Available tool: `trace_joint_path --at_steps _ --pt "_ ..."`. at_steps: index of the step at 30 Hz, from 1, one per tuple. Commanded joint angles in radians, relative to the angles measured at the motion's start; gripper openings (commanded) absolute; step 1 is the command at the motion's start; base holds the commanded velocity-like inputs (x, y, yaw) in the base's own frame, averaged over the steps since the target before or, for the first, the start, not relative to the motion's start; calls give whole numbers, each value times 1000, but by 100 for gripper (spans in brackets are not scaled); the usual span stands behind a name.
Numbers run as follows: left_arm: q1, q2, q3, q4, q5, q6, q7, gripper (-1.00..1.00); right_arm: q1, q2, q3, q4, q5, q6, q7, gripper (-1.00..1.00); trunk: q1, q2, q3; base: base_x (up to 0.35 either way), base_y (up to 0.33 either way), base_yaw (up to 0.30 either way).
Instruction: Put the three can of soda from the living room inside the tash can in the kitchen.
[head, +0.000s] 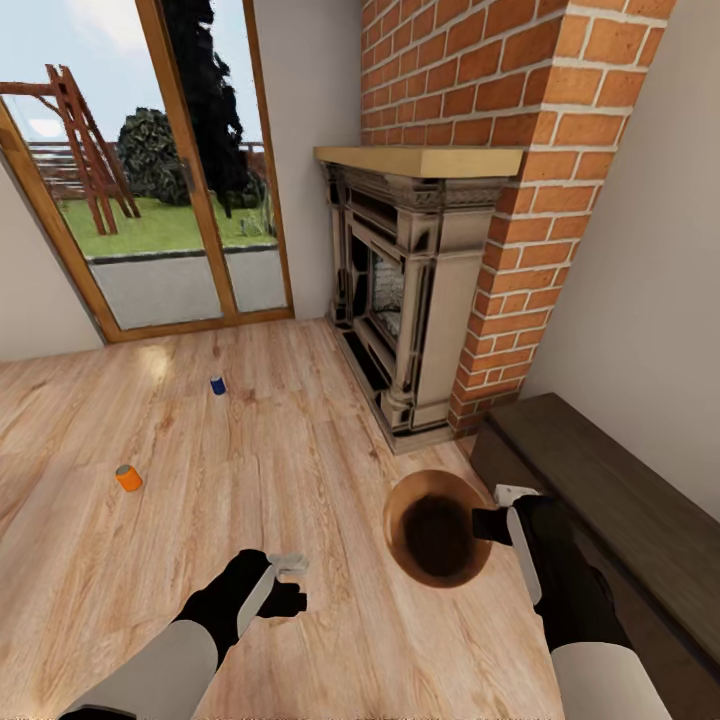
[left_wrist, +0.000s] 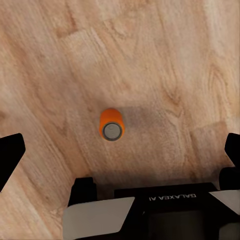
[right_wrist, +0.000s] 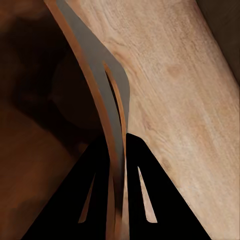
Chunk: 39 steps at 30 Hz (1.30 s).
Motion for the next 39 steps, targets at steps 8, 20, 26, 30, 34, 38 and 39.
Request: trace_joint_path --at_steps 8,20,26,30,34,38,39 --pt "0 0 5 0 0 0 -1 100 0 6 18 -3 2 0 4 -100 31 -56 -38 0 0 0" --pt "1 -1 7 0 0 1 -1 100 1 5 46 -29 1 0 4 -100 77 -140 -95 0 0 0" --pt "2 0 7 0 0 1 -1 100 6 8 50 -183 1 0 4 -100 100 -182 -123 0 0 0" --pt "2 0 8 0 0 0 -3 100 9 21 52 -253 1 0 4 -100 115 -210 -142 0 0 0" --pt "2 0 8 0 0 -1 -3 100 11 31 54 -323 2 0 4 -100 130 -238 -161 0 0 0" --pt "2 0 8 0 0 -1 -3 100 11 34 55 -347 1 0 4 -100 146 -266 -180 0 0 0" --pt "2 0 8 0 0 -1 -3 100 12 35 55 -351 1 0 4 -100 150 -273 -184 0 0 0"
